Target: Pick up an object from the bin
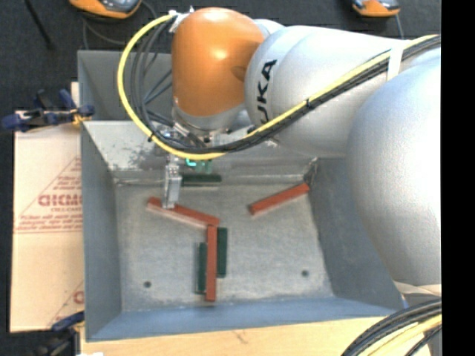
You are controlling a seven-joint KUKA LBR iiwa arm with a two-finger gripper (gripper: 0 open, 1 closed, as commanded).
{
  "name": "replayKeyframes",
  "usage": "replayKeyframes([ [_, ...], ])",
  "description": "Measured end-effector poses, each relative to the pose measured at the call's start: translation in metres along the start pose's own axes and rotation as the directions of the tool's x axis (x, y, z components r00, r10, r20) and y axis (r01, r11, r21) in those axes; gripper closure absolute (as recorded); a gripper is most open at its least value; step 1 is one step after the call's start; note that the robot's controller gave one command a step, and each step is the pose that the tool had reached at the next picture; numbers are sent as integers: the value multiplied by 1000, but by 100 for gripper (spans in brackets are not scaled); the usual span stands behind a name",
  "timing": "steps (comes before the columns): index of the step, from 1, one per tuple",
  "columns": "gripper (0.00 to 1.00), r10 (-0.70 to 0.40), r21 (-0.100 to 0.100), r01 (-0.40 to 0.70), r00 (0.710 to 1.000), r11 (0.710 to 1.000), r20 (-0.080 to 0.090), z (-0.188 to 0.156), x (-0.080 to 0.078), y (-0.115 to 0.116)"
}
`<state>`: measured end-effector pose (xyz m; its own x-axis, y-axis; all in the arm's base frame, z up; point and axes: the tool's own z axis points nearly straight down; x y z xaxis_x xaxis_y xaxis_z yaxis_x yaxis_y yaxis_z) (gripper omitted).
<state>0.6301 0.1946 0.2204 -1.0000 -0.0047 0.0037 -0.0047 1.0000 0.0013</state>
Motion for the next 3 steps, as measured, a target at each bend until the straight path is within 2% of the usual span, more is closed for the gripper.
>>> replayKeyframes([
  [1, 0, -476, 4, 476, 880, 880, 3, 128, -15, -53],
  [2, 0, -471, 2, 471, 882, 882, 7, 150, 3, -67],
  [3, 100, -467, 2, 467, 884, 884, 11, 148, 2, -66],
])
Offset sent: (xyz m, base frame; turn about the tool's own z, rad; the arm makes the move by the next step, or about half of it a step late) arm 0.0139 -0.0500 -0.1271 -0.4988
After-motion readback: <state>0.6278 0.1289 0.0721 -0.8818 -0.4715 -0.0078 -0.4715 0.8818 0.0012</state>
